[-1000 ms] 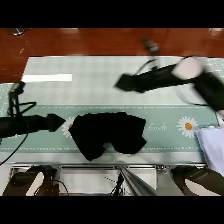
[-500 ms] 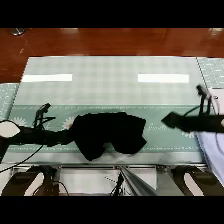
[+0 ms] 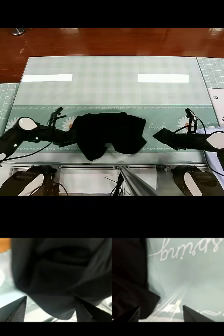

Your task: Fold the shirts.

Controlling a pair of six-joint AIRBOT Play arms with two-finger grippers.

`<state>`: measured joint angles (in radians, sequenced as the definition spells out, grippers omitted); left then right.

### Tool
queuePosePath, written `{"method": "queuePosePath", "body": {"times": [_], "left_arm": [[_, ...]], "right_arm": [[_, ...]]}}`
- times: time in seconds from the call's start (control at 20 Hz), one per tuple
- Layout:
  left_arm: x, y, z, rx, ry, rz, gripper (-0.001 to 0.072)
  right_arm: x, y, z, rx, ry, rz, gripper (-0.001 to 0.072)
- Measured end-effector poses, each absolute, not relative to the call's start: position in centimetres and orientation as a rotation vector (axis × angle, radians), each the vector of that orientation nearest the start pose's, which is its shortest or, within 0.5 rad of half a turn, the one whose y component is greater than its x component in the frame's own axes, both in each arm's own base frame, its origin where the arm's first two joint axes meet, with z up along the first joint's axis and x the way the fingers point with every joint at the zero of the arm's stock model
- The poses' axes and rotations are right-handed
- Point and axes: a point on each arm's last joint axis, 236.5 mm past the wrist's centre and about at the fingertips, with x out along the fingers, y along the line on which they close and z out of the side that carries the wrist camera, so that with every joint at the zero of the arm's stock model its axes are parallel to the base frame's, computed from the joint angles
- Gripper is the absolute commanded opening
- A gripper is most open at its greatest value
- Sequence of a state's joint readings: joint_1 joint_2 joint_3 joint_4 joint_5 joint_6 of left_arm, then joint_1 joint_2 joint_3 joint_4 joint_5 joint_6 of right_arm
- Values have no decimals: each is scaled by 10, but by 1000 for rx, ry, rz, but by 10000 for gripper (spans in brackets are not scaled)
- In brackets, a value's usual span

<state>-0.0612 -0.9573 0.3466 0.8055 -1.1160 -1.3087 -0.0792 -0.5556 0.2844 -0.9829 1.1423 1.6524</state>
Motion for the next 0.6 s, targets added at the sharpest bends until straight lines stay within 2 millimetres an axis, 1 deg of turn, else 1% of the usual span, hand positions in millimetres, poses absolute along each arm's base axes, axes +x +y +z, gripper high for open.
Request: {"method": "queuePosePath", "body": {"times": [0.05,0.1,0.25,0.35,0.45,0.6], "left_arm": [[164,-162,-91,-584,1584,-477,89],[166,-164,-94,-575,1575,-481,25],[174,-173,-90,-577,1532,-519,24],[182,-178,-85,-574,1502,-542,24],[185,-182,-80,-575,1490,-565,25],[187,-184,-77,-573,1479,-580,25]], "right_arm": [[175,106,-59,708,1364,149,618],[172,108,-59,711,1375,153,618],[162,117,-64,707,1412,173,618],[150,127,-72,699,1461,184,618],[141,139,-80,682,1505,204,618],[140,162,-89,690,1526,242,618]]}}
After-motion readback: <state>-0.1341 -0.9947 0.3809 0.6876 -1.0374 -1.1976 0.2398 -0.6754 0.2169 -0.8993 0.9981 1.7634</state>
